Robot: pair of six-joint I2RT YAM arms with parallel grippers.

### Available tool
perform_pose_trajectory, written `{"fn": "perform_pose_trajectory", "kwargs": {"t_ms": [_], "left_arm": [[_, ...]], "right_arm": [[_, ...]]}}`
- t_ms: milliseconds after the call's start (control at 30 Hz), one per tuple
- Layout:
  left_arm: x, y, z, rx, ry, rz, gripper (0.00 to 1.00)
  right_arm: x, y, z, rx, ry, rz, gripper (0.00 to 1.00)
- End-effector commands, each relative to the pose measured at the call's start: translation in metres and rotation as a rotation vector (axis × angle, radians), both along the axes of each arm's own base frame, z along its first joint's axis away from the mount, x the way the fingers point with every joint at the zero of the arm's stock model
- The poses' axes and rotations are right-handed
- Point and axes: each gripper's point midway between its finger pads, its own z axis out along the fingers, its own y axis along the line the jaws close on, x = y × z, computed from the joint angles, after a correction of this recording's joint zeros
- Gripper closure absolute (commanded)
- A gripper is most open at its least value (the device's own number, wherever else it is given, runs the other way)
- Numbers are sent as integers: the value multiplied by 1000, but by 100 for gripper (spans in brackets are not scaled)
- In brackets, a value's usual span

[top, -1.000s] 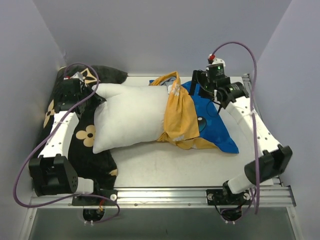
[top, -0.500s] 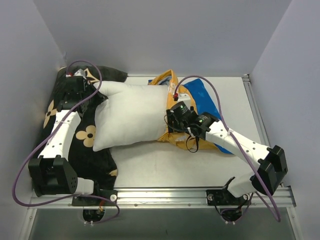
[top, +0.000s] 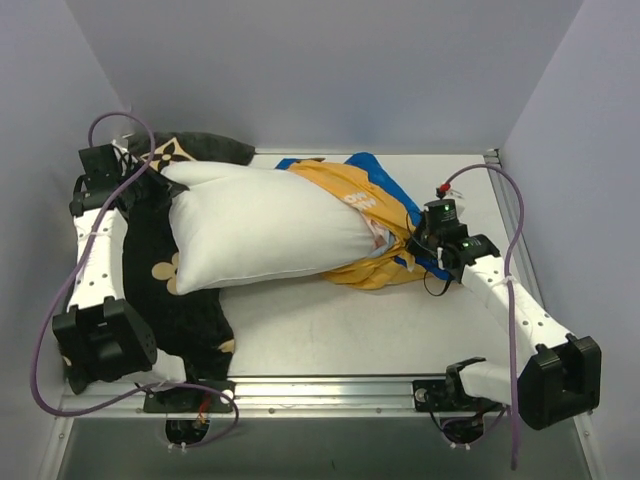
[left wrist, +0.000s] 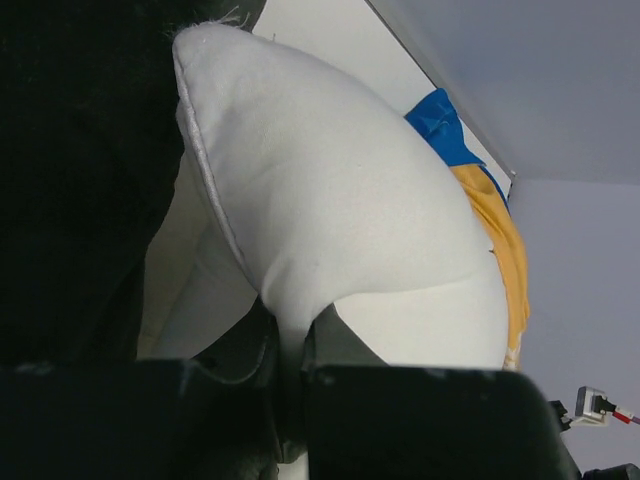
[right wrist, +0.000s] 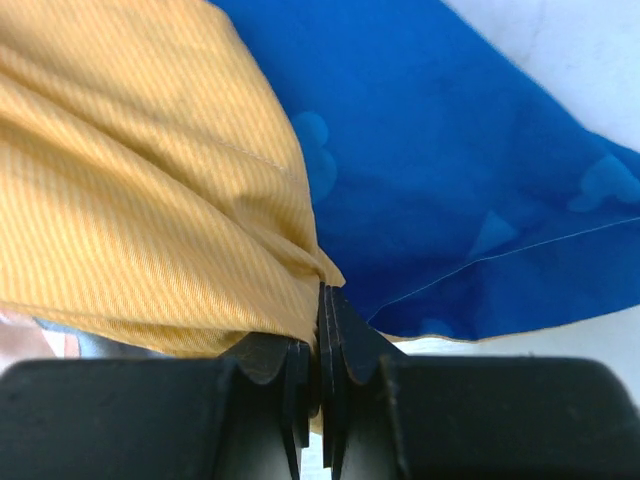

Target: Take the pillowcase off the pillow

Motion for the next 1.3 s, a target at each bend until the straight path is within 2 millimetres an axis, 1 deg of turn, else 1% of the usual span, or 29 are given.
{"fn": "perform_pose_trajectory", "kwargs": {"t_ms": [0,33,67,100,133,167,200,233,267,300,333,367,400,433,467,500,533,567,600,633,667,733,767,867,900,933,1067,1167,1267], "left_arm": [[52,38,63,182,-242,81,100],[58,28,60,210,-221,40,100],[63,15,53,269,-202,-24,100],[71,-11,45,281,-170,-99,100],[74,-24,41,300,-157,-136,100],[73,-33,35,335,-139,-171,98],[75,-57,31,361,-138,-223,85],[79,-54,38,415,-146,-203,73],[76,-69,38,458,-148,-246,61],[75,-85,38,489,-151,-277,43],[75,-87,50,545,-178,-279,39],[72,-92,51,577,-173,-287,36],[68,-96,58,606,-186,-292,16],[61,-115,65,643,-213,-336,12],[56,-116,67,690,-208,-317,11],[45,-121,78,715,-234,-311,9],[31,-148,74,749,-245,-367,6],[22,-148,80,804,-253,-336,2],[14,-158,79,836,-256,-342,3],[0,-176,72,870,-260,-372,3],[-9,-189,69,878,-269,-396,2],[-18,-212,63,861,-297,-422,3],[-31,-235,58,863,-318,-472,3],[-33,-240,48,977,-294,-386,3],[-30,-230,50,999,-281,-320,2],[-28,-227,52,982,-278,-295,3],[-27,-212,82,980,-330,-205,3],[-28,-189,111,1039,-349,-96,2],[-29,-180,132,1046,-374,-58,2]], "right_arm": [[-16,-29,-19,-59,73,-57,100],[-12,-12,-17,-35,49,-2,100],[-11,-2,-17,-34,45,34,100],[-11,8,-20,-57,57,70,100],[-12,16,-21,-82,56,98,100],[-15,33,-21,-88,56,147,100],[-18,41,-29,-93,77,167,100],[-18,55,-29,-58,71,201,100],[-20,67,-37,-39,86,237,100],[-19,76,-39,-10,79,253,100],[-20,83,-42,22,94,267,100],[-22,90,-48,38,114,287,100],[-22,94,-51,46,119,296,100],[-20,98,-51,61,116,297,100],[-21,102,-55,73,131,309,100],[-18,106,-52,83,121,314,100],[-18,107,-53,87,126,317,100],[-17,110,-54,94,132,320,100],[-16,112,-53,97,130,322,100],[-15,113,-53,97,132,325,100],[-15,114,-53,98,131,327,100],[-14,116,-51,99,127,332,100],[-14,116,-53,97,131,332,100],[-14,118,-54,101,138,339,100],[-15,118,-54,102,138,341,100],[-15,119,-54,103,139,342,100],[-17,117,-57,95,146,345,100],[-18,119,-59,100,155,351,100],[-17,121,-59,101,154,355,100]]}}
